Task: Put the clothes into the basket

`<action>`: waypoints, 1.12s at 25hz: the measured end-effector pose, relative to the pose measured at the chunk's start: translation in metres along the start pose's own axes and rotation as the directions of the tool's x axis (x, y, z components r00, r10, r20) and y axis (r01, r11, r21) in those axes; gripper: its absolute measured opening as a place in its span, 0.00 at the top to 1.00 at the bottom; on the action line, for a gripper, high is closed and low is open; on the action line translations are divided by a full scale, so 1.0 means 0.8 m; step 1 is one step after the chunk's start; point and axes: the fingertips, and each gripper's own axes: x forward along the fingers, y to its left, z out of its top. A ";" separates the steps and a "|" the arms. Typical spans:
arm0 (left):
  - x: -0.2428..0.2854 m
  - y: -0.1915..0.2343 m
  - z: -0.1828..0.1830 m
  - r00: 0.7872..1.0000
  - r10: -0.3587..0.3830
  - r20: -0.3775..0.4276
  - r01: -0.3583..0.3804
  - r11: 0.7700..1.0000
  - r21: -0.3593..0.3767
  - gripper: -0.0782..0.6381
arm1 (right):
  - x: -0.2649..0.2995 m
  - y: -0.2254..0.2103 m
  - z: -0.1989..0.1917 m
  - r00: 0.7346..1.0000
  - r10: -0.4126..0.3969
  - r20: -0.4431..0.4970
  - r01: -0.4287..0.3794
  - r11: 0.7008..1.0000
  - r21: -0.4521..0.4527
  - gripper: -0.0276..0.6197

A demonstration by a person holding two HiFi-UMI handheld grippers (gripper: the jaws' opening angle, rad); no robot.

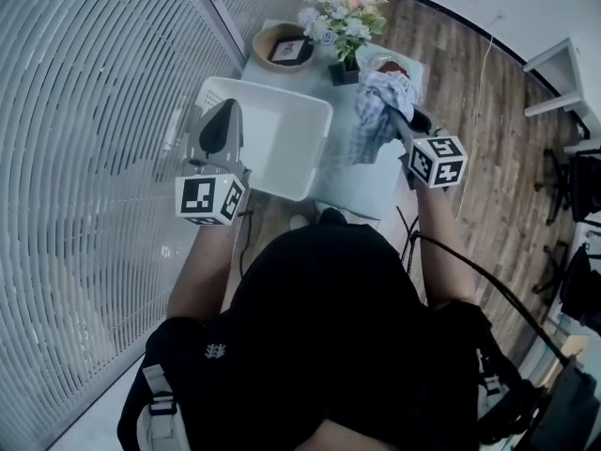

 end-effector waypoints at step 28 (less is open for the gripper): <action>-0.093 0.070 0.022 0.983 0.183 0.025 -0.183 0.983 0.016 0.88 | 0.061 0.130 0.092 0.967 0.245 0.075 -0.236 0.966 -0.107 0.81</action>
